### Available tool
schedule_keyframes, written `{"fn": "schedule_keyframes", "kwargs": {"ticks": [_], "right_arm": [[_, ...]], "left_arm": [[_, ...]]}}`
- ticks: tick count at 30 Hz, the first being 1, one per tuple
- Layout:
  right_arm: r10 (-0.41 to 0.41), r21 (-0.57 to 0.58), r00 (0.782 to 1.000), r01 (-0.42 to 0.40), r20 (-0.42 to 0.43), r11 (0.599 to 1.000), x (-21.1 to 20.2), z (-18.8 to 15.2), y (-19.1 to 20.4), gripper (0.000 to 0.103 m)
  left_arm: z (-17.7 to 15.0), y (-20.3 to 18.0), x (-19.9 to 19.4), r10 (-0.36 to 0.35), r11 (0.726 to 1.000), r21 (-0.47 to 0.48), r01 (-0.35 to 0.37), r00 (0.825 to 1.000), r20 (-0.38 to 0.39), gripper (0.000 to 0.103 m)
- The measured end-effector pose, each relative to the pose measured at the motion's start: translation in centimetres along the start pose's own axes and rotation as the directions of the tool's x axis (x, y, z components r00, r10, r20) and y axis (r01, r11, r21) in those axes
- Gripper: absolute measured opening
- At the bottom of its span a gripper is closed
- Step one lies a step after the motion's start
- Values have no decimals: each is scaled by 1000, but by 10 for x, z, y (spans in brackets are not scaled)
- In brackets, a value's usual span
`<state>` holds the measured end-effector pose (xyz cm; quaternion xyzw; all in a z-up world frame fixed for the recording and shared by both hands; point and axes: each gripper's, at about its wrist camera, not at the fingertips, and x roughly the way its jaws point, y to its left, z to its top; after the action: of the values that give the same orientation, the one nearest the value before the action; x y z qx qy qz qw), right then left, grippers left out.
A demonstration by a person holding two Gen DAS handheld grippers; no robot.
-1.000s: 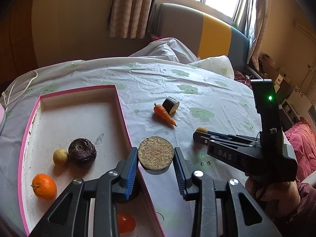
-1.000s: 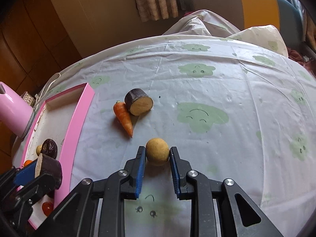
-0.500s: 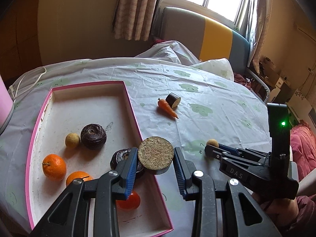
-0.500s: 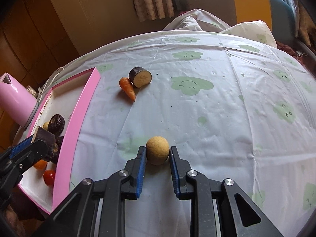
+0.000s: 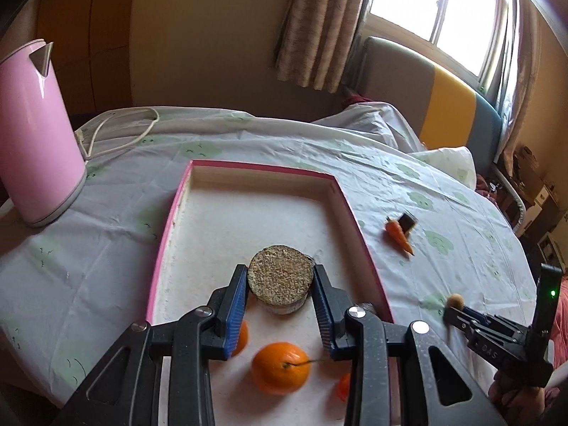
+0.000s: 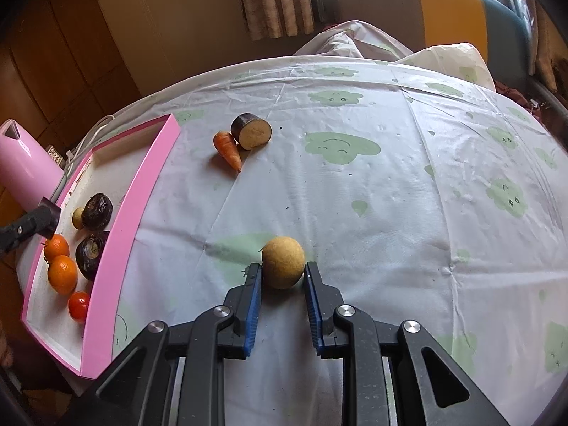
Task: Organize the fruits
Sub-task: 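Place the yam slice in the pink tray with the left gripper while the right gripper holds the potato, then carry the yellow potato into the pink tray and open the right gripper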
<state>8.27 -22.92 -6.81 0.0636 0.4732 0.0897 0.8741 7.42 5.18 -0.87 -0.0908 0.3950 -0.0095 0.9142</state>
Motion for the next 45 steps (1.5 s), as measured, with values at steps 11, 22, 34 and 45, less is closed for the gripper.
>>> {"fn": "schedule_keyframes", "kwargs": {"ticks": [11, 22, 34, 45], "right_arm": [[-37, -52, 998, 39, 47, 998, -2, -6, 7, 24], [-35, -53, 998, 38, 54, 998, -3, -8, 7, 24], [-39, -59, 997, 43, 68, 997, -4, -10, 8, 24], [-53, -76, 994, 60, 92, 995, -5, -13, 10, 24]], "left_arm": [[20, 26, 35, 105, 994, -11, -105, 994, -24, 36], [11, 18, 37, 140, 990, -3, -140, 990, -33, 36], [-6, -1, 6, 93, 995, 22, -93, 996, 5, 36], [-35, -17, -6, 56, 997, 46, -55, 998, -26, 36]]}}
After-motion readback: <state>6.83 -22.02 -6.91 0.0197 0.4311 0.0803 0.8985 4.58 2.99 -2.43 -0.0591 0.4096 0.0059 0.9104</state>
